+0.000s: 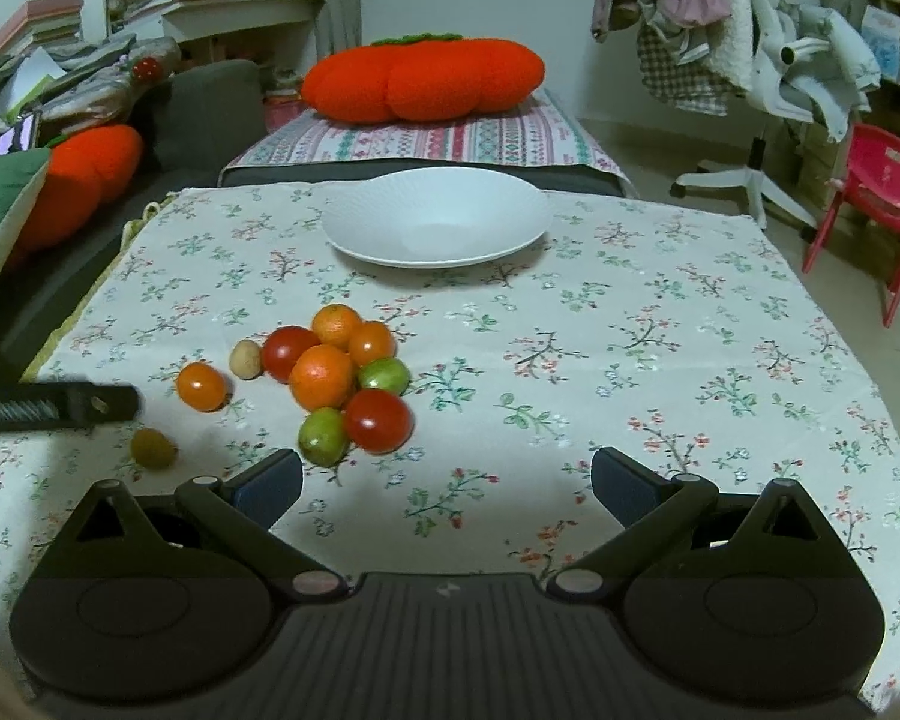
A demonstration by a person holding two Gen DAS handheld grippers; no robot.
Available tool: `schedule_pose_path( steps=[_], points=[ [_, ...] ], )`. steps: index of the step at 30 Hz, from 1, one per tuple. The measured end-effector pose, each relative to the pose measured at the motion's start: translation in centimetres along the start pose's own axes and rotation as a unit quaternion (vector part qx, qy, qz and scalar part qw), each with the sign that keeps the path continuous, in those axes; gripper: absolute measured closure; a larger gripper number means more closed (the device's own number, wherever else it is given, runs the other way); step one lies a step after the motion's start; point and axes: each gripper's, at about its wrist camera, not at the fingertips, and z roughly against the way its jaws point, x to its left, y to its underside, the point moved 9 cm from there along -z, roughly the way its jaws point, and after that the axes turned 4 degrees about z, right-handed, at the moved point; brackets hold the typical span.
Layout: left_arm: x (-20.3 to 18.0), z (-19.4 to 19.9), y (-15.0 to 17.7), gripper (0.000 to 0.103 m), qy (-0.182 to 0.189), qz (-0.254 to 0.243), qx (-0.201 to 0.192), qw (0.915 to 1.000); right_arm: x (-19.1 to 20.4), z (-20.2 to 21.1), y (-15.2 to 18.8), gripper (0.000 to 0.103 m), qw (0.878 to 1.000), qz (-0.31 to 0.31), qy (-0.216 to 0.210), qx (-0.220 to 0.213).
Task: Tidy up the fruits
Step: 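Reach both tools toward the fruit cluster on the cloth, then grasp the beige fruit with the left tool while the right tool grasps a red tomato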
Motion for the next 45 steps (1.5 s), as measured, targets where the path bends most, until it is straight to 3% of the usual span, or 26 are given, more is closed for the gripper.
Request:
schedule_pose_path(
  steps=[4,8,13,18,21,23,26,30,33,35,45],
  points=[
    [1.0,-0.7,0.4,0.018,-0.014,0.009,0.03,0.9994,-0.1,-0.9,0.2,0.0,1.0,0.002,-0.008,0.013],
    [0.4,-1.2,1.1,0.023,0.007,0.011,0.038,0.9992,0.6,-1.7,0.4,0.0,0.999,0.005,-0.03,0.03],
    [-0.8,-2.4,2.3,0.048,0.025,-0.011,0.048,0.9985,0.6,-2.8,0.2,0.001,0.998,0.001,-0.042,0.053],
    [-1.7,-3.3,3.3,0.063,0.036,-0.026,0.062,0.9971,-0.2,-4.3,-0.2,0.006,0.996,-0.032,-0.053,0.066],
    [-2.1,-3.5,3.3,0.076,0.026,-0.04,0.052,0.9975,0.0,-5.2,-0.3,0.013,0.994,-0.046,-0.064,0.081],
    [-2.2,-3.7,3.3,0.085,0.019,-0.041,0.048,0.9978,0.3,-5.9,-0.4,0.025,0.993,-0.045,-0.067,0.087],
    [-2.5,-3.9,3.2,0.099,0.015,-0.05,0.046,0.9976,0.5,-7.1,-0.3,0.035,0.991,-0.046,-0.072,0.1],
    [-2.7,-4.0,3.1,0.101,0.012,-0.056,0.041,0.9975,1.2,-7.7,0.0,0.043,0.99,-0.038,-0.086,0.106],
    [-2.9,-4.1,3.0,0.101,0.014,-0.054,0.038,0.9977,1.8,-7.7,0.0,0.053,0.992,-0.006,-0.073,0.1],
    [-3.1,-4.2,2.9,0.101,0.016,-0.053,0.036,0.9978,1.8,-7.6,0.0,0.07,0.994,0.015,-0.057,0.093],
    [-3.2,-4.2,2.6,0.101,0.012,-0.049,0.027,0.9984,1.9,-6.6,-0.9,0.072,0.996,0.029,-0.056,0.065]
  ],
)
